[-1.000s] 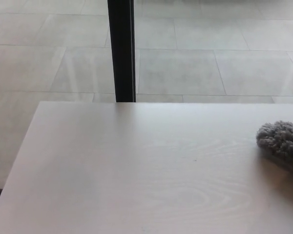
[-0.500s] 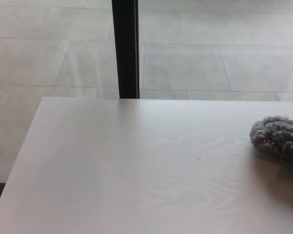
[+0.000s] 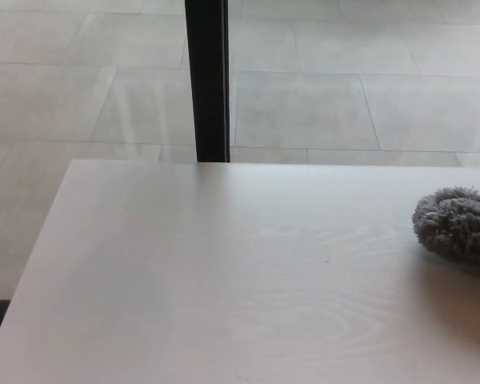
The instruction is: The robot uses its right hand to pick up the duster kept in the middle of the desk and use it to wipe the desk by swiping its surface twice
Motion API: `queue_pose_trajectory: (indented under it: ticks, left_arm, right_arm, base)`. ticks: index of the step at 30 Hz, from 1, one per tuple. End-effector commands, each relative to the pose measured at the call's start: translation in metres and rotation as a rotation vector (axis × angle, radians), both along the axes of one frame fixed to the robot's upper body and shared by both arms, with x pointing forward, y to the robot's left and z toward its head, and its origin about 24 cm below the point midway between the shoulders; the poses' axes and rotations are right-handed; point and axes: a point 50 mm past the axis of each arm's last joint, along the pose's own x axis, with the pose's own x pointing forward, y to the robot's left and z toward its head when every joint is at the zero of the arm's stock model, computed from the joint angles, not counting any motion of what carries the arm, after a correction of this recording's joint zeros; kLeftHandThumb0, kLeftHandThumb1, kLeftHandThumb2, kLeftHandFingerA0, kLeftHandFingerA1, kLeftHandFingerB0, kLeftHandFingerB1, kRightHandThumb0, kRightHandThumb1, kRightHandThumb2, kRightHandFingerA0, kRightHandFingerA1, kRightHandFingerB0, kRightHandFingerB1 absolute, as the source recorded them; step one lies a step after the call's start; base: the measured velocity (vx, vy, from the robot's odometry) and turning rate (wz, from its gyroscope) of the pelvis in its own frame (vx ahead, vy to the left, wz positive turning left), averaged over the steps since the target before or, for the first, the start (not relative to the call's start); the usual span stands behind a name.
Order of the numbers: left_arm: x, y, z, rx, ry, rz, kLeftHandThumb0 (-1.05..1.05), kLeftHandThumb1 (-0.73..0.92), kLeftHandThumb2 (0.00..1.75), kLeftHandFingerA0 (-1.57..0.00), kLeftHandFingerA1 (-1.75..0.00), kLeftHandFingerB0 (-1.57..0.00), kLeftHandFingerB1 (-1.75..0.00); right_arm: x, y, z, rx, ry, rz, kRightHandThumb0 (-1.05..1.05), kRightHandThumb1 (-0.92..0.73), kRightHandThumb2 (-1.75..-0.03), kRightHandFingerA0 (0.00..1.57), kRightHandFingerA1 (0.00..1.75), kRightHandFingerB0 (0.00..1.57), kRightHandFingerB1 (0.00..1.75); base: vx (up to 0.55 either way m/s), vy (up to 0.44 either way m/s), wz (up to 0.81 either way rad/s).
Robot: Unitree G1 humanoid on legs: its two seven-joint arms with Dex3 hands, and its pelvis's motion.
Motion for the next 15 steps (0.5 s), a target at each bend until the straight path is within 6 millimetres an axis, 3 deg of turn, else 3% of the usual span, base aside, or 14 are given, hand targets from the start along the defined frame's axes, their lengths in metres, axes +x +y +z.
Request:
queue_pose_trajectory:
  ticks: [1, 2, 3, 7, 10, 11, 12, 13, 14, 15]
  left_arm:
    - [-0.005, 0.004, 0.002, -0.003, -0.013, 0.019, -0.8, 0.34, 1.7, -0.9, -1.32, -0.83, -1.27]
    - [-0.006, 0.004, 0.002, 0.006, -0.006, 0.001, -0.86, 0.33, 1.7, -0.9, -1.35, -0.84, -1.3]
    - [-0.006, 0.003, 0.002, 0.007, -0.007, -0.002, -0.82, 0.12, 1.75, -0.88, -1.35, -0.75, -1.28]
    - [-0.004, 0.003, 0.002, 0.001, -0.011, 0.02, -0.83, 0.15, 1.75, -0.9, -1.37, -0.76, -1.27]
    - [-0.006, 0.004, 0.003, 0.007, -0.008, 0.024, -0.86, 0.16, 1.75, -0.91, -1.33, -0.75, -1.25]
    - [-0.006, 0.005, 0.003, 0.01, -0.002, 0.019, -0.79, 0.36, 1.65, -0.93, -1.31, -0.86, -1.26]
    - [-0.004, 0.005, 0.003, 0.009, -0.008, 0.024, -0.8, 0.34, 1.64, -0.91, -1.31, -0.87, -1.25]
    - [-0.004, 0.004, 0.003, 0.007, -0.008, 0.025, -0.8, 0.34, 1.64, -0.91, -1.31, -0.87, -1.25]
    - [-0.004, 0.003, 0.002, 0.006, -0.015, 0.037, -0.88, 0.21, 1.74, -0.89, -1.34, -0.78, -1.25]
    - [-0.005, 0.003, 0.002, 0.008, -0.018, 0.044, -0.88, 0.21, 1.74, -0.89, -1.34, -0.78, -1.25]
  right_arm:
    - [-0.049, -0.028, 0.037, 0.208, -0.307, 0.021, -1.03, -0.67, -0.9, 0.0, 0.31, 0.0, 0.0]
    - [-0.055, -0.031, 0.037, 0.228, -0.333, 0.019, -1.0, -0.64, -0.87, 0.0, 0.3, 0.0, 0.0]
    - [-0.064, -0.036, 0.039, 0.244, -0.372, 0.004, -0.97, -0.8, -0.7, 0.0, 0.0, 0.0, 0.0]
    - [-0.091, -0.047, 0.041, 0.249, -0.418, -0.1, -1.04, -0.83, -0.64, 0.0, 0.0, 0.0, 0.0]
    - [-0.126, -0.066, 0.023, 0.354, -0.548, -0.243, -1.05, -0.83, -0.55, 0.0, 0.0, 0.0, 0.01]
    - [-0.134, -0.069, 0.016, 0.384, -0.569, -0.274, -1.04, -0.84, -0.57, 0.0, 0.0, 0.0, 0.01]
    - [-0.162, -0.084, -0.012, 0.492, -0.628, -0.415, -1.04, -0.64, -1.0, 0.0, 0.56, 0.0, 0.4]
    - [-0.164, -0.085, -0.013, 0.5, -0.634, -0.428, -1.04, -0.64, -1.0, 0.0, 0.56, 0.0, 0.4]
    - [-0.178, -0.089, -0.029, 0.543, -0.702, -0.529, -1.05, -0.64, -0.99, 0.0, 0.49, 0.0, 0.33]
    - [-0.183, -0.09, -0.037, 0.563, -0.729, -0.574, -1.05, -0.64, -0.99, 0.0, 0.49, 0.0, 0.33]
  base:
    - [0.0, 0.0, 0.0]
    - [0.0, 0.0, 0.0]
    - [0.0, 0.0, 0.0]
    - [0.0, 0.0, 0.0]
    - [0.0, 0.0, 0.0]
    - [0.0, 0.0, 0.0]
    - [0.0, 0.0, 0.0]
    - [0.0, 0.0, 0.0]
    - [0.0, 0.0, 0.0]
    - [0.0, 0.0, 0.0]
